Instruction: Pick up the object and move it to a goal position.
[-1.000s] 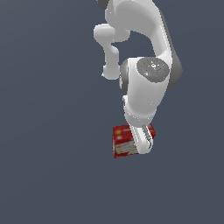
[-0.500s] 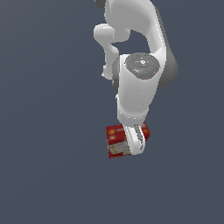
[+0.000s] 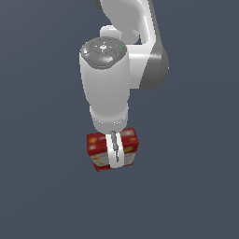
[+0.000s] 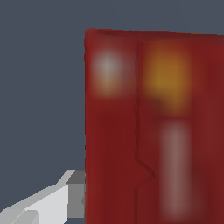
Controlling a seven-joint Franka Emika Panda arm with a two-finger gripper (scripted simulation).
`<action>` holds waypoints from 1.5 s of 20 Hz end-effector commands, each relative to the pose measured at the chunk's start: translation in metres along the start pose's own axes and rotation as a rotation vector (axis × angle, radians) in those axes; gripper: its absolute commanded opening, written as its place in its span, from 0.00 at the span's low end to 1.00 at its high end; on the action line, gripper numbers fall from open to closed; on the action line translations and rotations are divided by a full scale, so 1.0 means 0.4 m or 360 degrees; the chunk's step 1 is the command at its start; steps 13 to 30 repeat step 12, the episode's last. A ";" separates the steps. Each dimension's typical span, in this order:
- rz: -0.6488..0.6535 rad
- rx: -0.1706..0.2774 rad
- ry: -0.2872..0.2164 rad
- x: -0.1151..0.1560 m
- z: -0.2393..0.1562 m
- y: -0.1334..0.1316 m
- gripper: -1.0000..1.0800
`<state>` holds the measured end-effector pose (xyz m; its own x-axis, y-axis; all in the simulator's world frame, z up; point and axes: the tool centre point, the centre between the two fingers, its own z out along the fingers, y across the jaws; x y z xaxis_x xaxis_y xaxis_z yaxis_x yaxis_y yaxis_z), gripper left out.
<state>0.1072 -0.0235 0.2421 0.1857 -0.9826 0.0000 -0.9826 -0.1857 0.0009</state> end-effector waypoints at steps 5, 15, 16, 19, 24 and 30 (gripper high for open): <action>-0.0002 0.0001 0.0000 0.086 -0.041 -0.008 0.00; -0.0002 0.0001 0.0000 0.110 -0.052 -0.012 0.00; -0.0002 0.0001 0.0000 0.110 -0.052 -0.012 0.00; -0.0002 0.0001 0.0000 0.110 -0.052 -0.012 0.00; -0.0002 0.0001 0.0000 0.110 -0.052 -0.012 0.00; -0.0002 0.0001 0.0000 0.110 -0.052 -0.012 0.00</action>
